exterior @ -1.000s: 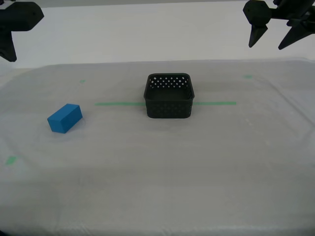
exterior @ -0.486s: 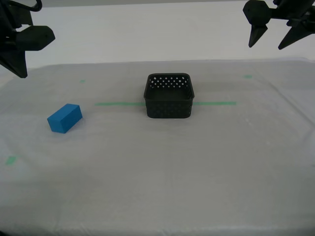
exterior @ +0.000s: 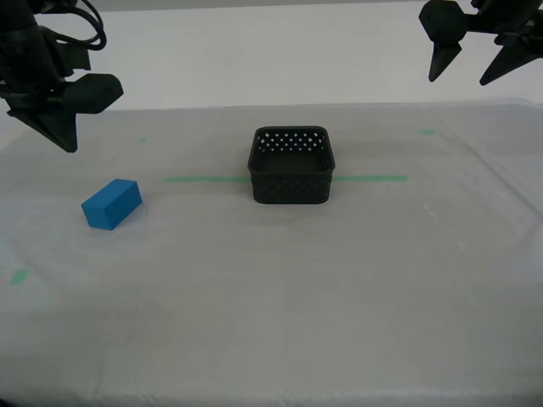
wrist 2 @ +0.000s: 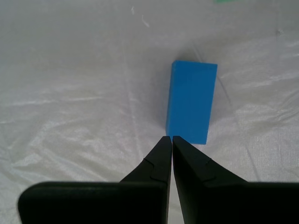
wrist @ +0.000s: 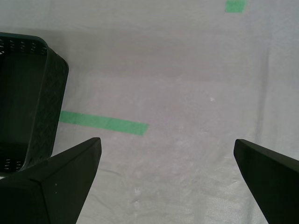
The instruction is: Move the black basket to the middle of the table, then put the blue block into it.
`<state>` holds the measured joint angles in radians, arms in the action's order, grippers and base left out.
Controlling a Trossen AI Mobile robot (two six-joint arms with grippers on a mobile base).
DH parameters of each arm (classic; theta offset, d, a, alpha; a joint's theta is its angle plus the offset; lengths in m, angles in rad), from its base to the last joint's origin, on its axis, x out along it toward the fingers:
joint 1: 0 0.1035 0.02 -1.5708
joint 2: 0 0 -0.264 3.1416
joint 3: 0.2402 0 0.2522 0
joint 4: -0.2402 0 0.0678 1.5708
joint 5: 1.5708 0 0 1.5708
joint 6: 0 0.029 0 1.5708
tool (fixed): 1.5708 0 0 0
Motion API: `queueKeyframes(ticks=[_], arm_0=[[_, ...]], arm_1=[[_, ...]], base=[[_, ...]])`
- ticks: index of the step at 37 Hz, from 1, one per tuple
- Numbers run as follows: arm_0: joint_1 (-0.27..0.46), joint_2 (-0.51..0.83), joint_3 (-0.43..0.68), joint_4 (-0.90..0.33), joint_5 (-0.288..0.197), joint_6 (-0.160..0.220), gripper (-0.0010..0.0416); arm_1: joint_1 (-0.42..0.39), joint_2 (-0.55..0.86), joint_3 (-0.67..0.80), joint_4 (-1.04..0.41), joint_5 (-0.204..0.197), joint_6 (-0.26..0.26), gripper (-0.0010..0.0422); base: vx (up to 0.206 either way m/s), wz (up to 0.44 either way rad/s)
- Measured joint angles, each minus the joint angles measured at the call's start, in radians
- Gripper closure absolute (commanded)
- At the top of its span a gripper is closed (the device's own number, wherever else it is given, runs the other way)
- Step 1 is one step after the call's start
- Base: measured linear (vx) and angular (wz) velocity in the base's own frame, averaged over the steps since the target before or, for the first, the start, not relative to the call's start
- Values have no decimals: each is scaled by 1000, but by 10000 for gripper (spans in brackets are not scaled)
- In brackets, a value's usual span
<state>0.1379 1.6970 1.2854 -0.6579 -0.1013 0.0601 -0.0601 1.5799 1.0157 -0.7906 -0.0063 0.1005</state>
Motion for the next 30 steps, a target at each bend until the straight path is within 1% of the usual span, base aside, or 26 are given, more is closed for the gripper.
queueKeyframes(ticks=[6,9,12,16,19,23,30], arm_0=[[-1,0,0,0,0,0,7],[1,0,0,1,0,0,7],[0,0,0,1,0,0,7],[0,0,0,1,0,0,7],[0,0,0,1,0,0,7],[0,0,0,2,0,0,7],[0,0,0,2,0,0,7]], arm_1=[[-36,11,2,34,0,-1,412],[-47,12,2,37,1,-11,412],[-58,15,1,36,9,-17,412],[-67,19,-1,34,10,-48,412],[-67,19,-4,32,12,-58,404],[-67,19,-3,29,12,-60,370],[-67,19,-4,24,12,-53,282]], base=[[0,0],[0,0],[0,0],[0,0],[0,0],[0,0],[0,0]])
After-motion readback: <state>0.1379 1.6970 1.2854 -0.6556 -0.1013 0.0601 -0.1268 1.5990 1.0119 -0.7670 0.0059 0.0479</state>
